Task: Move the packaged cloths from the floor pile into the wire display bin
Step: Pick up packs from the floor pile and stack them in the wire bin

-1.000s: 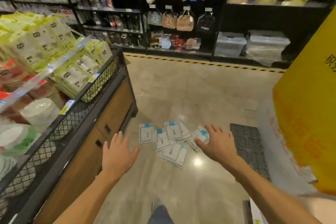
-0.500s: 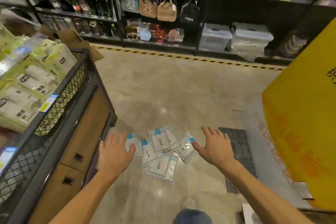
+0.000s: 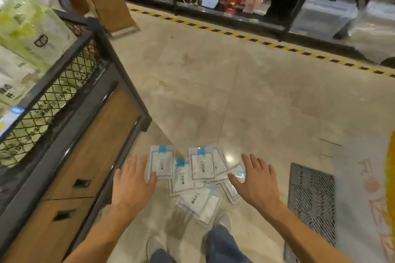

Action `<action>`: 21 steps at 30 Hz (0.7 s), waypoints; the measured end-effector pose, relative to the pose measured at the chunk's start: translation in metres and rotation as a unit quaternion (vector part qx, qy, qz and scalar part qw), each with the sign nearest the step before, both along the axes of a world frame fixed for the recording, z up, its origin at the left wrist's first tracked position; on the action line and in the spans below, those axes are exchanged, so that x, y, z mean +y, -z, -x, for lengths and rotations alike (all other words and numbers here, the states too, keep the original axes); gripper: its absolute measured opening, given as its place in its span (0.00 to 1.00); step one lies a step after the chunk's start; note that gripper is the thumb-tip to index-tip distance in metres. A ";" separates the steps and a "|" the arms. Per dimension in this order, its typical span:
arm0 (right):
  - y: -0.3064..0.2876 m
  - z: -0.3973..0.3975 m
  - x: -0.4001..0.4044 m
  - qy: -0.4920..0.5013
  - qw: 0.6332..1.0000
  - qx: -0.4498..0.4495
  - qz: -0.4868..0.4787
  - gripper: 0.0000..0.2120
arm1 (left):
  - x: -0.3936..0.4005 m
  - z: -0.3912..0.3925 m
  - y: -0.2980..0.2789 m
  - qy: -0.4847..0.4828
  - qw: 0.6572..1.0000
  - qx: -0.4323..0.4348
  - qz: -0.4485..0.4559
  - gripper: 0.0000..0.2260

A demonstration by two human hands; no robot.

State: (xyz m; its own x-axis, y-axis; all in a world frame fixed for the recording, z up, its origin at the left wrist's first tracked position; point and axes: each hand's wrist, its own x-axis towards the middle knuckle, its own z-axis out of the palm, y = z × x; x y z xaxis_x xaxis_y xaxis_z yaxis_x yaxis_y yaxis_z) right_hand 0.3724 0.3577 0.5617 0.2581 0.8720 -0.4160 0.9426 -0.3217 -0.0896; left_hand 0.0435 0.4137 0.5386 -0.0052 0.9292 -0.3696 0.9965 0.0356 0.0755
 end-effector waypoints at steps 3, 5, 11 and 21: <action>0.069 0.003 0.031 0.002 1.000 0.013 0.016 0.40 | 0.026 0.003 0.069 -0.009 1.000 -0.019 0.014 0.31; 0.124 0.009 0.048 0.003 1.000 0.020 0.022 0.40 | 0.045 0.008 0.125 -0.003 0.999 -0.009 0.043 0.32; 0.319 0.029 0.088 0.030 0.999 0.022 0.035 0.46 | 0.100 0.027 0.308 0.009 0.997 0.036 0.070 0.32; 0.612 0.032 0.118 0.077 0.995 0.024 0.054 0.46 | 0.136 0.070 0.594 -0.034 0.994 0.022 0.103 0.33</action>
